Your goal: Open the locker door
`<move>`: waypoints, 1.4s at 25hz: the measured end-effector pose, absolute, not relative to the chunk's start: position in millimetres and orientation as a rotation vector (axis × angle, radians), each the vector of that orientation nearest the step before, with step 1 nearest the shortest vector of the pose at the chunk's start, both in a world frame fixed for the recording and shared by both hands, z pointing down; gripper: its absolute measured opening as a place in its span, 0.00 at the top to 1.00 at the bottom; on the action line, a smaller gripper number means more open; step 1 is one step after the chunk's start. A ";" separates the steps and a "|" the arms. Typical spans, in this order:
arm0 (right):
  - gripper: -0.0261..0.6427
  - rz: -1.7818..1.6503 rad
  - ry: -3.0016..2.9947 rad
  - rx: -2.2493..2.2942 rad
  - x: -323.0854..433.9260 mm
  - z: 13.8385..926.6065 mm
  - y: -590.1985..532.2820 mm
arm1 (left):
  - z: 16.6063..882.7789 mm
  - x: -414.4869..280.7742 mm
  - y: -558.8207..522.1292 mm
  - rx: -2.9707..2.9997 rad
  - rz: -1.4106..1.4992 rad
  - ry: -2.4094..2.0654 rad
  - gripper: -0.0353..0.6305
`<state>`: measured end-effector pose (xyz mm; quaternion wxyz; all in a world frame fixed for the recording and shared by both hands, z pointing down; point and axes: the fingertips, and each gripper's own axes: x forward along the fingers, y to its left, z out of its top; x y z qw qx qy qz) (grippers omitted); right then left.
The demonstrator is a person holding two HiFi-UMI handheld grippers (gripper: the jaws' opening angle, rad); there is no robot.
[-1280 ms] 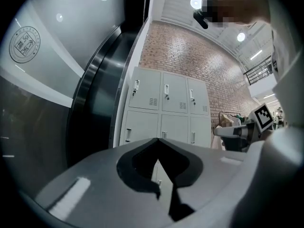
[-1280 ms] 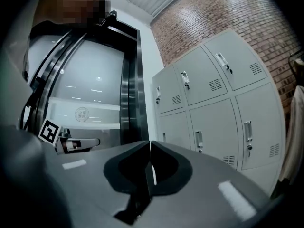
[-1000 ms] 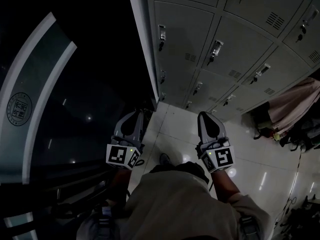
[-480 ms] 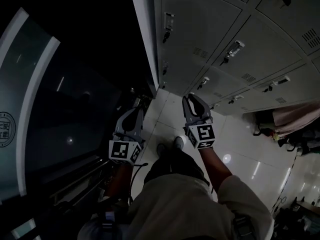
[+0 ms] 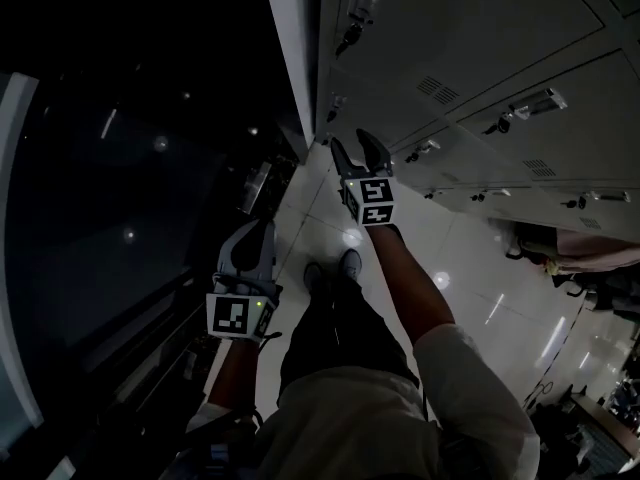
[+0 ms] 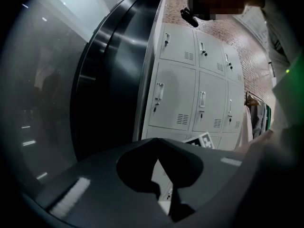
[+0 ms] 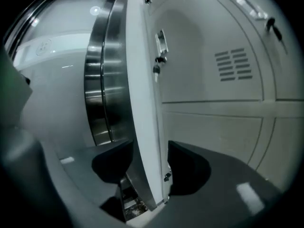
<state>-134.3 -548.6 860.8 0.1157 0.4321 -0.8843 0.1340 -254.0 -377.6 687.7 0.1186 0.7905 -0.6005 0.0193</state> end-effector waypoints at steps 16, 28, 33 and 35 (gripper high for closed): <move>0.62 0.530 -2.367 1.196 -168.2 1055.3 -624.9 | 817.1 -261.5 -316.1 2.173 0.215 -1.717 0.87; 0.61 0.527 -2.322 1.299 -183.2 1070.8 -641.7 | 841.8 -261.6 -290.0 2.135 0.191 -1.715 0.87; 0.67 0.525 -2.295 1.328 -183.1 1066.4 -623.5 | 845.7 -260.7 -285.0 2.126 0.184 -1.730 0.87; 0.67 0.500 -2.291 1.352 -184.8 1064.9 -607.8 | 842.0 -258.7 -284.5 2.134 0.164 -1.735 0.87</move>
